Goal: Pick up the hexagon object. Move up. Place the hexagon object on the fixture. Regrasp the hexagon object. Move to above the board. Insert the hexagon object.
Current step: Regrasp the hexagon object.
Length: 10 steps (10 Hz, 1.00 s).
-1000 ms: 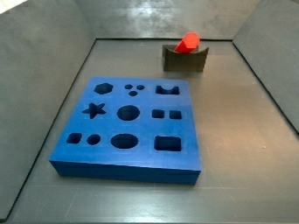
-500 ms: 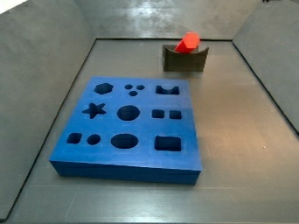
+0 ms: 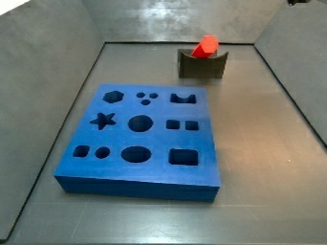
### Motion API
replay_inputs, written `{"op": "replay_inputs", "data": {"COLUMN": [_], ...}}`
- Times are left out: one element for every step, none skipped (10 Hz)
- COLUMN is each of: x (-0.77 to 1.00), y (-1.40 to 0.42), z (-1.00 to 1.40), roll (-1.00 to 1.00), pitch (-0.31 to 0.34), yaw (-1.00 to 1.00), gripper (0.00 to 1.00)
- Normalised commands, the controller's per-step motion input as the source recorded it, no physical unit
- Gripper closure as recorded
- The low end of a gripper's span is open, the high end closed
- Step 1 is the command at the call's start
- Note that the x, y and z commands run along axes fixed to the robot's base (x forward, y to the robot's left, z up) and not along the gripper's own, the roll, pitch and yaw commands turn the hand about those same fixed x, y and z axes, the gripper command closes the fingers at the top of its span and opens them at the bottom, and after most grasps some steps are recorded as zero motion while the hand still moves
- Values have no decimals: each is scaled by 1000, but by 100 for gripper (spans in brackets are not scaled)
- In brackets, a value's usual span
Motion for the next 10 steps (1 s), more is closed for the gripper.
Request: {"op": "replay_inputs", "data": {"x": [43, 53, 59, 78, 88, 107, 119, 125, 123, 109], "y": [45, 38, 32, 23, 20, 14, 9, 7, 1, 0], "z": [-1000, -1000, -1000, -1000, -1000, -1000, -1000, -1000, -893, -738], "roll": [204, 199, 185, 139, 124, 96, 82, 79, 72, 67], "pitch": [53, 13, -7, -44, -59, -75, -86, -88, -78, -69], "yaw": [215, 194, 184, 148, 133, 101, 70, 48, 22, 7], "gripper": [0, 0, 0, 0, 0, 0, 0, 0, 0, 0]}}
